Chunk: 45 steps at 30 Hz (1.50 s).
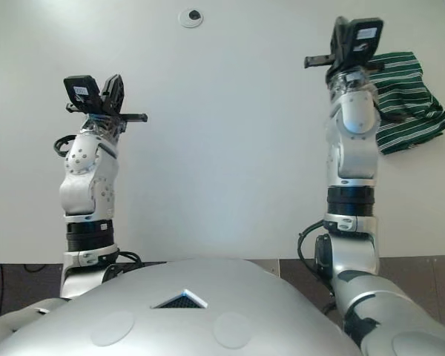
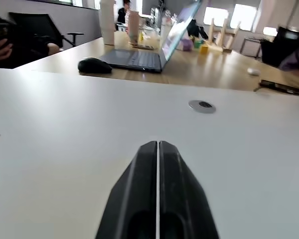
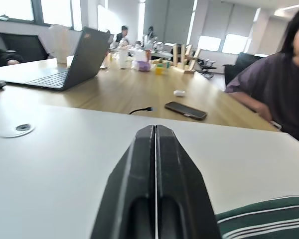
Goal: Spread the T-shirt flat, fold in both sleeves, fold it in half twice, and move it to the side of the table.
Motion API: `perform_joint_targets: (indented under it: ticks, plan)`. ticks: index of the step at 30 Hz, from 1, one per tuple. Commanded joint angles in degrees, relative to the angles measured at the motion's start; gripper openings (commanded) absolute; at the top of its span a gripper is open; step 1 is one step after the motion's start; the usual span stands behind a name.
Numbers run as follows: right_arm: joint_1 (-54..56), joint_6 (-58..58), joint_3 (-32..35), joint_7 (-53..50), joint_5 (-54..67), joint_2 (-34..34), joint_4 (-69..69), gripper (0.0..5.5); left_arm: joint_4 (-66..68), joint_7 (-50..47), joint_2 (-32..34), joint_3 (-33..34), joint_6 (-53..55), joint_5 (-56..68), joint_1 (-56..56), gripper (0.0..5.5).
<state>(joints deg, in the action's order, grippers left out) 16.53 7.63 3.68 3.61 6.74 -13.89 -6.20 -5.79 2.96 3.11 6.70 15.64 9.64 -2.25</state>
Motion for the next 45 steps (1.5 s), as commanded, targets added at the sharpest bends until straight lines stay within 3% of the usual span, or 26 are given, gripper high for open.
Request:
perform_joint_targets:
  ticks: [1,17,24,37,41,45]
  plan:
    - [1.3,1.0,-2.1,1.5,-0.8,1.3,1.4,0.0,0.9,-2.4,-2.4,-0.2,-2.2,-0.8,0.8,0.02]
    - [3.0,-0.8,-3.9,2.5,-1.8,3.7,-0.4,0.0,7.3,-5.1,-4.3,-0.8,-8.4,-3.6,-1.2,0.02]
    - [-3.5,-1.4,-4.3,-0.3,-2.9,6.7,3.2,0.0,8.4,-3.5,-0.1,0.8,-4.6,-3.8,-3.3,0.02]
    - [-5.4,-5.2,-2.4,-5.7,-4.0,9.9,2.3,0.0,14.3,0.2,8.2,5.5,2.4,-1.5,-11.3,0.02]
    - [-3.5,-6.0,-1.9,-7.1,-4.3,11.0,0.4,0.0,27.6,4.3,14.0,9.4,6.2,2.2,-24.2,0.02]
    - [-2.5,-7.4,-1.9,-7.7,-4.7,11.6,-2.0,0.0,34.0,9.1,18.5,5.9,3.4,-0.8,-30.1,0.02]
